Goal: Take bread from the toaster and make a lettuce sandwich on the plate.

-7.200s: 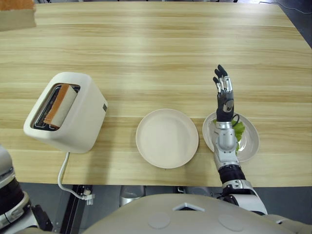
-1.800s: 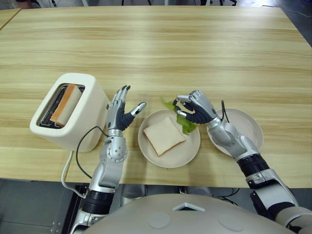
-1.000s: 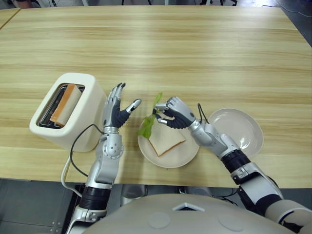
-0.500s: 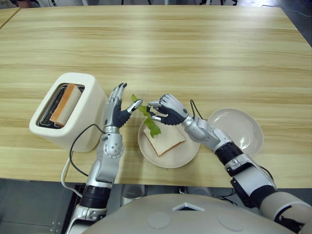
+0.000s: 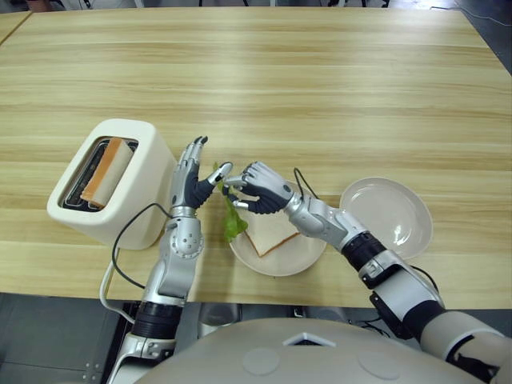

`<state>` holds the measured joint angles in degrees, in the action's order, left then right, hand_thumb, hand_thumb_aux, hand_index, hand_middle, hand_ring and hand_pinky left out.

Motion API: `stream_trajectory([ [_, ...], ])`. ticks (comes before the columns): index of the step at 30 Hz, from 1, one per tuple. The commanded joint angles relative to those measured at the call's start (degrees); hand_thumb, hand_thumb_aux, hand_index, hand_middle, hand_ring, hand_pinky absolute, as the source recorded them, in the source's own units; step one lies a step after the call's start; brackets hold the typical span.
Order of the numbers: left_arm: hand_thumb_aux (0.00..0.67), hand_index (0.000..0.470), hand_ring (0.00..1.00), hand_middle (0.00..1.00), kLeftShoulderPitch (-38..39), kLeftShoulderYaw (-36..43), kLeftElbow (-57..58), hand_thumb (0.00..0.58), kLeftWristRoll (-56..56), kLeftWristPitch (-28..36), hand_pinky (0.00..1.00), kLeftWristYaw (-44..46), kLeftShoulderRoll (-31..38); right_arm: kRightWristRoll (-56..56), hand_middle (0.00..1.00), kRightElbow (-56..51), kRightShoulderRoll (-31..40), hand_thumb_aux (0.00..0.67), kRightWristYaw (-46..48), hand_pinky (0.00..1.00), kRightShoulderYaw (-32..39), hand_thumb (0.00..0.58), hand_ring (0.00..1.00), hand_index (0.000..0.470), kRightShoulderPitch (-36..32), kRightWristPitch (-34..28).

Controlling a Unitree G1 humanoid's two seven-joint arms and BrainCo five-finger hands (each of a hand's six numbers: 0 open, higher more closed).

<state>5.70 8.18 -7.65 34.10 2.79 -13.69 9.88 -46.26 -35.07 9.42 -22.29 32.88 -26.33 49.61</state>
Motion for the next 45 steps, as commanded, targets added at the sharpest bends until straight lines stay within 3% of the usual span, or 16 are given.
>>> stream_trajectory([
  [1,0.000,0.000,0.00,0.00,0.2,-0.2,1.5,0.000,-0.5,-0.4,0.00,-0.4,0.0,1.4,1.00,0.6,-0.2,0.670,1.5,1.00,0.2,0.580,1.00,0.460,0.4,0.2],
  [22,0.000,0.000,0.00,0.00,-0.4,0.2,3.9,0.000,-0.9,-1.4,0.00,-0.7,0.1,2.2,1.00,5.1,-2.0,0.670,4.6,1.00,0.5,0.580,1.00,0.460,2.9,0.0],
  [36,0.000,0.000,0.00,0.00,-0.6,0.0,4.6,0.000,-1.4,-1.7,0.00,-0.6,0.4,3.7,1.00,-13.3,0.4,0.670,0.9,1.00,-1.6,0.580,1.00,0.460,-1.6,-0.4],
  [45,0.000,0.000,0.00,0.00,-0.9,-0.1,5.2,0.000,-1.6,-2.0,0.00,-0.5,0.6,10.2,1.00,-19.2,2.8,0.670,5.4,1.00,-5.4,0.580,1.00,0.460,-2.8,-1.0],
])
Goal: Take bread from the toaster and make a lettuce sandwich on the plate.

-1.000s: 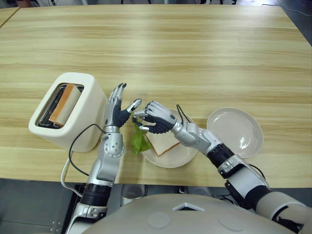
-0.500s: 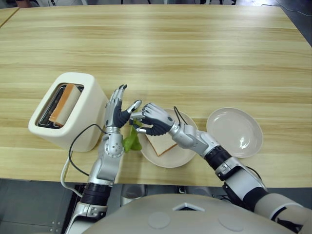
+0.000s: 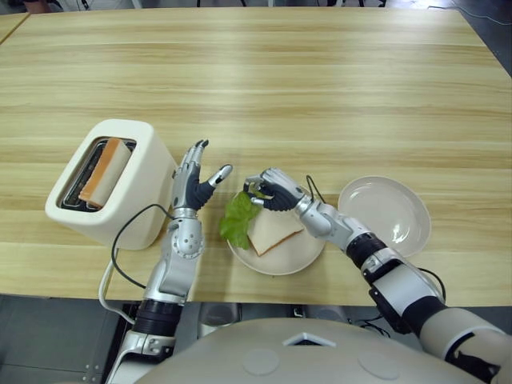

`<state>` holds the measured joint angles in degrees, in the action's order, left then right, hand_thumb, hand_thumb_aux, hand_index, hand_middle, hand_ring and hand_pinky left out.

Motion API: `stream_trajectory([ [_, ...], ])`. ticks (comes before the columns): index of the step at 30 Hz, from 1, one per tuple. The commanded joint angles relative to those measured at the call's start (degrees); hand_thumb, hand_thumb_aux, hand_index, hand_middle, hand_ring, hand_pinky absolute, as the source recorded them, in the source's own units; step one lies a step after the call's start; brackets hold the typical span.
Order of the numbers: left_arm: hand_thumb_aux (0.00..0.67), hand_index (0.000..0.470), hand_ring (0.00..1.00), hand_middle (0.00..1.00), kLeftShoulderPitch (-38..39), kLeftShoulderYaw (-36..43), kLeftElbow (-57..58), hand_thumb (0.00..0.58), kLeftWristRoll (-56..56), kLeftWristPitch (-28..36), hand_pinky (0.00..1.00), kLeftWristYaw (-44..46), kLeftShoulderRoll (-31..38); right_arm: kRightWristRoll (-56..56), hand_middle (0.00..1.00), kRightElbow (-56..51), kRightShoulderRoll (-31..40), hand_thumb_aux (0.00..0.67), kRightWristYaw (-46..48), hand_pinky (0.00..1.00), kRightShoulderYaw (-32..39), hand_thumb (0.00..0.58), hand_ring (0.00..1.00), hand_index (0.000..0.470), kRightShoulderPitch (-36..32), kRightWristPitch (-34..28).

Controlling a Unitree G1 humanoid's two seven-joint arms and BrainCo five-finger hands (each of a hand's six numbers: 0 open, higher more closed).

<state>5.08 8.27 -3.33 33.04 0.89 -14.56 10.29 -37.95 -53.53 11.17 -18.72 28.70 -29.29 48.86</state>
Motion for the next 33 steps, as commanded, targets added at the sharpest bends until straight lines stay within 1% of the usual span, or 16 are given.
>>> stream_trajectory([
  [1,0.000,0.000,0.00,0.00,-0.2,-0.2,0.8,0.000,-0.5,-0.1,0.00,0.4,0.2,2.1,1.00,-0.4,1.5,0.670,2.1,1.00,-1.4,0.580,1.00,0.460,0.5,-0.1],
  [10,0.000,0.000,0.00,0.00,0.1,-0.5,0.8,0.000,-0.8,-0.1,0.00,0.2,0.2,4.8,1.00,6.9,5.1,0.670,6.0,1.00,-2.9,0.580,1.00,0.460,5.0,0.2],
  [22,0.000,0.000,0.00,0.00,-0.3,-0.3,1.4,0.000,-0.8,-0.2,0.00,0.0,-0.1,7.5,1.00,19.0,9.3,0.670,15.7,1.00,-3.4,0.580,1.00,0.460,15.1,-0.8],
  [33,0.000,0.000,0.00,0.00,-0.6,-0.1,2.3,0.000,-0.9,-0.5,0.00,-0.1,-0.4,9.2,1.00,21.1,11.5,0.670,18.2,1.00,-6.3,0.580,1.00,0.460,17.0,-3.3],
])
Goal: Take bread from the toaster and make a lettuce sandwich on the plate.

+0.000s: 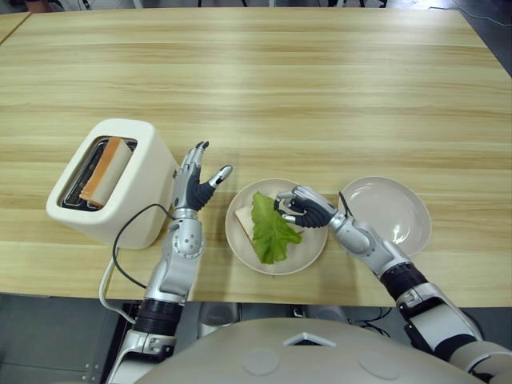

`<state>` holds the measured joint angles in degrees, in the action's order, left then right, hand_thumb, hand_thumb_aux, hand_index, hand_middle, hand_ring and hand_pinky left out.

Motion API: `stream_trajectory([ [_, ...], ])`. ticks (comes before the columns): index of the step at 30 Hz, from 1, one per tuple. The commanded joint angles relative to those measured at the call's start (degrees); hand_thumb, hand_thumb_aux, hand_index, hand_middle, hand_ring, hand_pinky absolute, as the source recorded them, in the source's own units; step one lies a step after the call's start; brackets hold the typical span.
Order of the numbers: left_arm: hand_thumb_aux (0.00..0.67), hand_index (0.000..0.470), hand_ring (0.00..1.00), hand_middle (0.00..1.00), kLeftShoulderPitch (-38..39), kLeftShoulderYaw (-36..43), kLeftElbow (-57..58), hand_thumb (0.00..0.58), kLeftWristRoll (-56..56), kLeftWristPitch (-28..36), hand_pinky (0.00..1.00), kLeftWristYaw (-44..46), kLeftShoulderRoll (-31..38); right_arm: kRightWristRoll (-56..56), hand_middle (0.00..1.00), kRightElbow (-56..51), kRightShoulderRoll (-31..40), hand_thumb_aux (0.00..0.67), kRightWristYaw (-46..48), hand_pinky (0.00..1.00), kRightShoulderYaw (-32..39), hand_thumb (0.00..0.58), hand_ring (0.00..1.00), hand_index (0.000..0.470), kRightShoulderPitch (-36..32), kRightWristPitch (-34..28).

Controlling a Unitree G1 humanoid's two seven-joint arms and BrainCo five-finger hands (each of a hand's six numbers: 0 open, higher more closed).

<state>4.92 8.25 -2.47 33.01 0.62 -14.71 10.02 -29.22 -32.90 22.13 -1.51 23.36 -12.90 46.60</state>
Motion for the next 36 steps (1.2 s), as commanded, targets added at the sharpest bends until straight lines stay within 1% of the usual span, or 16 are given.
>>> stream_trajectory([
  [1,0.000,0.000,0.00,0.00,-0.5,-0.1,1.5,0.000,-0.9,-0.2,0.00,0.1,-0.1,0.4,1.00,0.4,0.8,0.670,1.0,1.00,-1.0,0.580,1.00,0.460,0.7,-1.2],
  [7,0.000,0.000,0.00,0.00,-0.4,0.1,2.0,0.000,-0.9,-0.5,0.00,0.0,-0.3,0.1,1.00,-0.6,0.6,0.670,0.0,1.00,-1.4,0.580,1.00,0.460,-0.1,-1.3],
  [12,0.000,0.000,0.00,0.00,-0.9,0.3,2.9,0.000,-1.0,-0.8,0.00,0.1,-0.5,-0.8,1.00,-4.1,-1.1,0.670,-1.0,1.00,-1.0,0.580,1.00,0.460,-3.5,-0.9],
  [20,0.000,0.000,0.00,0.00,-1.6,0.7,3.9,0.000,-1.0,-1.3,0.00,0.4,-0.5,-3.5,1.00,-12.9,-4.0,0.670,-4.0,1.00,0.7,0.580,1.00,0.460,-9.9,0.5],
  [25,0.000,0.000,0.00,0.00,-1.4,0.5,3.9,0.000,-1.1,-1.4,0.00,0.3,-0.3,-4.0,1.00,-14.1,-3.8,0.670,-4.7,1.00,0.8,0.580,1.00,0.460,-10.2,1.5],
  [32,0.000,0.000,0.00,0.00,-1.6,0.6,4.2,0.000,-1.1,-1.2,0.00,0.0,-0.5,-4.2,1.00,-13.8,-2.8,0.670,-4.4,1.00,0.9,0.580,1.00,0.460,-8.8,1.9],
  [33,0.000,0.000,0.00,0.00,-1.6,0.6,4.3,0.000,-1.1,-1.3,0.00,0.0,-0.5,-4.1,1.00,-13.3,-2.4,0.399,-4.1,1.00,0.8,0.485,1.00,0.274,-8.5,1.7],
  [34,0.000,0.000,0.00,0.00,-1.7,0.6,4.4,0.000,-1.1,-1.3,0.00,0.0,-0.5,-4.0,1.00,-12.9,-2.2,0.399,-3.9,1.00,0.7,0.485,1.00,0.274,-8.3,1.6],
  [35,0.000,0.000,0.00,0.00,-1.7,0.6,4.4,0.000,-1.1,-1.4,0.00,0.0,-0.5,-3.8,1.00,-12.5,-2.0,0.000,-3.7,1.00,0.5,0.000,1.00,0.000,-8.1,1.3],
  [36,0.000,0.000,0.00,0.00,-1.8,0.6,4.5,0.000,-1.1,-1.4,0.00,0.0,-0.5,-3.6,1.00,-12.0,-1.8,0.000,-3.5,1.00,0.3,0.000,1.00,0.000,-7.9,1.1],
])
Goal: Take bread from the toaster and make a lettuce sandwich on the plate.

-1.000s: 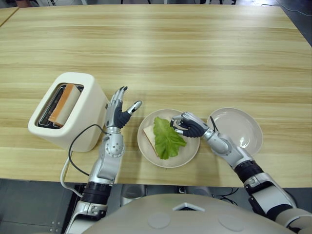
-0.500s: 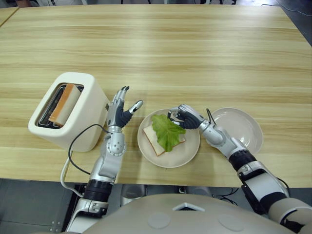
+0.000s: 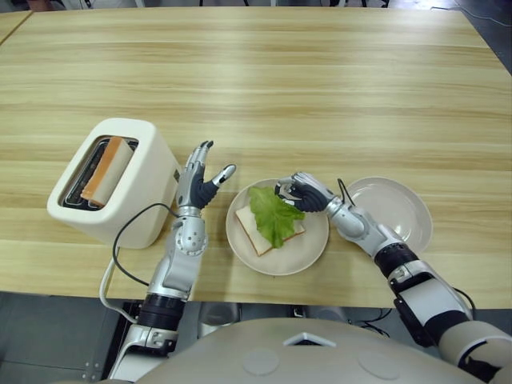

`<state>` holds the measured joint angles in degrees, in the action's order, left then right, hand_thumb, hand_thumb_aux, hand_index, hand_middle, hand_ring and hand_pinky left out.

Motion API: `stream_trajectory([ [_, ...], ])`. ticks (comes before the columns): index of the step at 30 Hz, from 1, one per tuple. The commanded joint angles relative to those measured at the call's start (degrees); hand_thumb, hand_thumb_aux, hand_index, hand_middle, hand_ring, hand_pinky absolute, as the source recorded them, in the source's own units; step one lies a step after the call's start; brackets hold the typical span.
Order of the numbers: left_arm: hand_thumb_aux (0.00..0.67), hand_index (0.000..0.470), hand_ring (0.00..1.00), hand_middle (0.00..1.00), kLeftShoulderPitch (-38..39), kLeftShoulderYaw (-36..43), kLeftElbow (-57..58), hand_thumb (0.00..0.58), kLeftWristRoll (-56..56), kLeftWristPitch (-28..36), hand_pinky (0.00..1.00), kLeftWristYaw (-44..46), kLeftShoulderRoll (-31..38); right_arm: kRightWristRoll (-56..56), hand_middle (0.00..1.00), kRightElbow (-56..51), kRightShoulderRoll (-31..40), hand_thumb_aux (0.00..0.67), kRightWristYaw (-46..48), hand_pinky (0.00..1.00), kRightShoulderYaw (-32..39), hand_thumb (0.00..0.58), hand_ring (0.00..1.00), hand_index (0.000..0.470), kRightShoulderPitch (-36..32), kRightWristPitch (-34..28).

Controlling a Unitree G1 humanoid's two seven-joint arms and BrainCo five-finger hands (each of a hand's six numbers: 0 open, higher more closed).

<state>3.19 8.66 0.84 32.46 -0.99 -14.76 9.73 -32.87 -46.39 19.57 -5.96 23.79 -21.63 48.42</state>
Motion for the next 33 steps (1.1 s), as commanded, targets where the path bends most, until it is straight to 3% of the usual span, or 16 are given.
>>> stream_trajectory([
  [1,0.000,0.000,0.00,0.00,-0.1,0.1,1.3,0.000,-0.6,0.1,0.00,0.0,-0.2,0.0,1.00,2.6,1.3,0.000,1.1,1.00,-0.3,0.000,1.00,0.000,1.1,-1.1],
  [10,0.000,0.000,0.00,0.00,-0.9,0.5,2.8,0.000,-0.7,-0.3,0.00,-0.4,-0.3,0.0,0.99,8.8,3.3,0.000,2.0,0.99,-0.8,0.000,0.99,0.000,3.1,-3.6],
  [17,0.000,0.000,0.00,0.00,-1.1,0.3,3.2,0.000,-0.8,-0.6,0.00,-0.4,-0.1,0.1,0.92,9.7,4.4,0.000,0.9,0.92,-2.0,0.000,0.92,0.000,2.4,-4.9],
  [19,0.000,0.000,0.00,0.00,-1.0,0.2,2.5,0.000,-0.7,-0.7,0.00,-0.3,0.1,0.3,0.81,10.5,4.8,0.000,0.3,0.81,-2.9,0.000,0.81,0.000,2.0,-5.3],
  [20,0.000,0.000,0.00,0.00,-0.7,0.2,1.0,0.000,-0.4,-0.7,0.00,-0.3,0.4,0.4,0.81,11.1,5.1,0.000,-0.6,0.81,-3.8,0.000,0.81,0.000,1.7,-5.3],
  [21,0.000,0.000,0.00,0.00,-0.4,0.1,-1.6,0.000,0.5,-0.8,0.00,-0.2,0.8,0.5,0.00,11.8,5.4,0.000,-1.7,0.00,-5.0,0.000,0.00,0.000,1.4,-5.4],
  [25,0.000,0.000,0.00,0.00,1.3,-1.5,-17.4,0.000,2.5,-0.5,0.00,2.8,3.1,1.9,0.00,14.6,6.3,0.000,-5.5,0.00,-9.7,0.000,0.00,0.000,0.4,-6.2],
  [28,0.000,0.000,0.00,0.00,1.7,-5.6,-30.6,0.000,-2.1,-0.7,0.00,9.2,6.7,2.6,0.00,17.3,6.4,0.000,-6.7,0.00,-12.2,0.000,0.00,0.000,0.9,-6.6],
  [30,0.000,0.000,0.00,0.00,2.6,-11.3,-37.8,0.000,-10.0,-1.1,0.00,15.1,10.6,2.7,0.00,18.3,6.2,0.000,-6.9,0.00,-12.8,0.000,0.00,0.000,1.6,-7.0],
  [33,0.000,0.000,0.00,0.00,3.6,-25.3,-39.8,0.000,-10.7,1.0,0.00,18.1,17.8,2.5,0.00,18.9,5.6,0.000,-7.0,0.00,-12.8,0.000,0.00,0.000,2.7,-7.5],
])
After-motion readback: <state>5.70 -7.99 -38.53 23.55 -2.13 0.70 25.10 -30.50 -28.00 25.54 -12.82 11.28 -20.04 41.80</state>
